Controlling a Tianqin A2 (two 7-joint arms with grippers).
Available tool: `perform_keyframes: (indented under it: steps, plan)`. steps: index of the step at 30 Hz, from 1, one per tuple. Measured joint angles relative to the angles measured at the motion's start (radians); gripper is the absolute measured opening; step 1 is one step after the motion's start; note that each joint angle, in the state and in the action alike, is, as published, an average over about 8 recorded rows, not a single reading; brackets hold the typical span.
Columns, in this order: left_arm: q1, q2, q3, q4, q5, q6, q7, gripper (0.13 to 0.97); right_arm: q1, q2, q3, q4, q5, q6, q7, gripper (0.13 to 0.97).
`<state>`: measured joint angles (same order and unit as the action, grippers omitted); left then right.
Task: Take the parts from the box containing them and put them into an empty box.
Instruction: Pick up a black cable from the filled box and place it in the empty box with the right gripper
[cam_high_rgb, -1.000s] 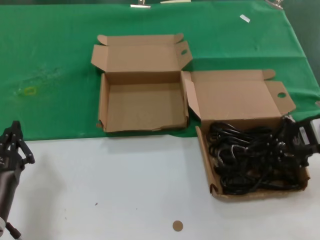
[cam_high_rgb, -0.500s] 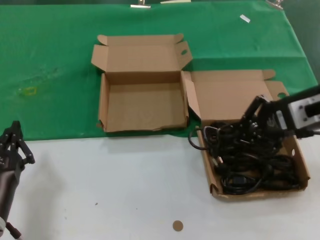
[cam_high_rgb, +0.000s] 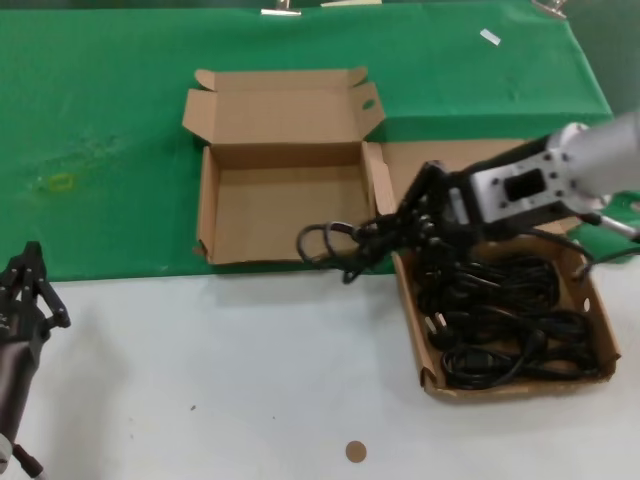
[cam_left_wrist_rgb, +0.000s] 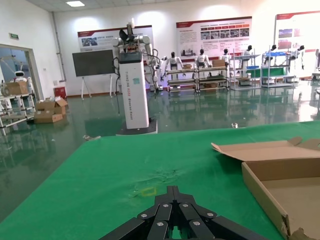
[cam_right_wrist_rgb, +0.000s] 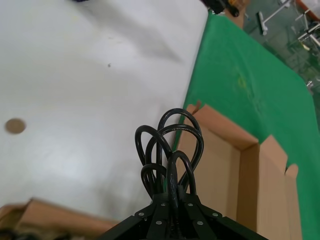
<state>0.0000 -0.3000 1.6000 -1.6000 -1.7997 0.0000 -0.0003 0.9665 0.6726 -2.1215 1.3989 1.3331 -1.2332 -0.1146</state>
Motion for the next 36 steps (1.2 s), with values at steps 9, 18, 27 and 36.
perform_keyframes:
  steps: [9, 18, 27, 36]
  plan:
    - [0.0, 0.0, 0.0, 0.0, 0.0, 0.0, 0.0, 0.144, 0.074, -0.128, -0.058, -0.102, -0.052, 0.027, 0.011, 0.157]
    - [0.0, 0.0, 0.0, 0.0, 0.0, 0.0, 0.0, 0.144, 0.131, -0.24, -0.097, -0.226, -0.085, 0.067, -0.001, 0.157]
    - [0.0, 0.0, 0.0, 0.0, 0.0, 0.0, 0.0, 0.144, 0.18, -0.324, -0.113, -0.367, -0.103, 0.121, -0.032, 0.157]
    - [0.0, 0.0, 0.0, 0.0, 0.0, 0.0, 0.0, 0.144, 0.217, -0.375, -0.118, -0.478, -0.11, 0.167, -0.068, 0.157]
